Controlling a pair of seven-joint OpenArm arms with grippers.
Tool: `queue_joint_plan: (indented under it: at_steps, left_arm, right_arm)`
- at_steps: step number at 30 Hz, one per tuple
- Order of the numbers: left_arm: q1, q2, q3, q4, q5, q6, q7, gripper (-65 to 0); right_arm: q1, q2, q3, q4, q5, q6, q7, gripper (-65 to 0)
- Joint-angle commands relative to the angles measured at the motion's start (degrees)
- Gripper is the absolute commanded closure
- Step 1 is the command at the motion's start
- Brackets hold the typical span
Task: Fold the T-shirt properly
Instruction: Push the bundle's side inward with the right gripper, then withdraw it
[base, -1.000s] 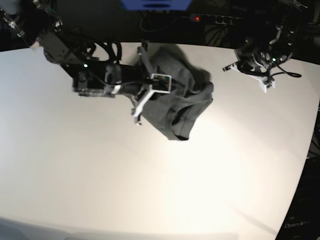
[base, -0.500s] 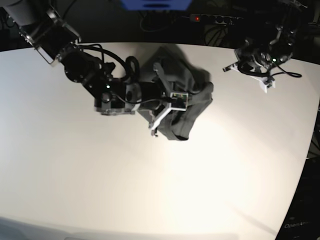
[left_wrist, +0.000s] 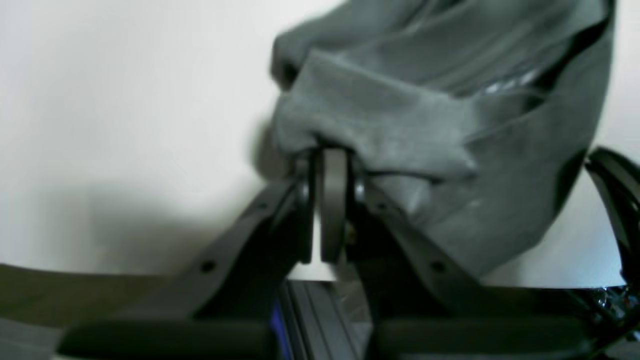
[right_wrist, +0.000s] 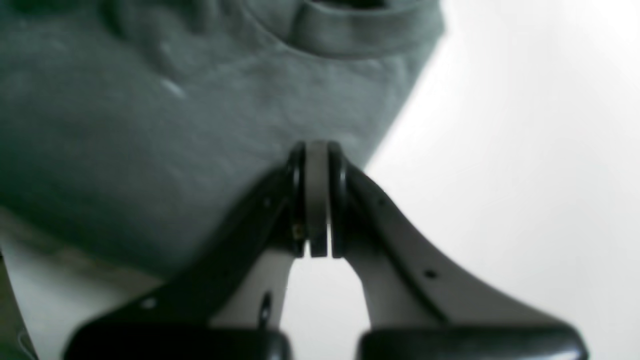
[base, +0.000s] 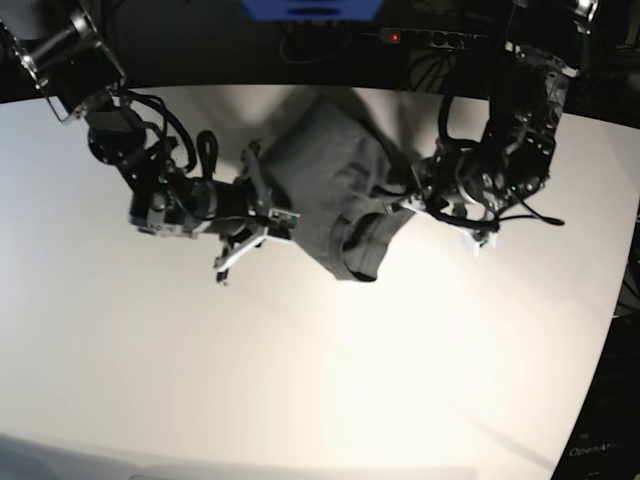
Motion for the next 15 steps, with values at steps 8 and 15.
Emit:
queue_joint_plan:
  at_steps: [8,15]
  left_arm:
    - [-2.77,-0.85,0.08,-5.85,-0.11,-0.12,-0.44,-3.1]
    - [-4.79,-0.14,0.70,-8.75,6.39,-0.12,-2.20,-3.1]
  right_arm:
    - [-2.87,1.09,19.82,2.99,0.24,-0.29,1.08,-0.3]
    - [-6.03,-1.46,37.40,3.16,0.41,-0.29,1.16,-0.3]
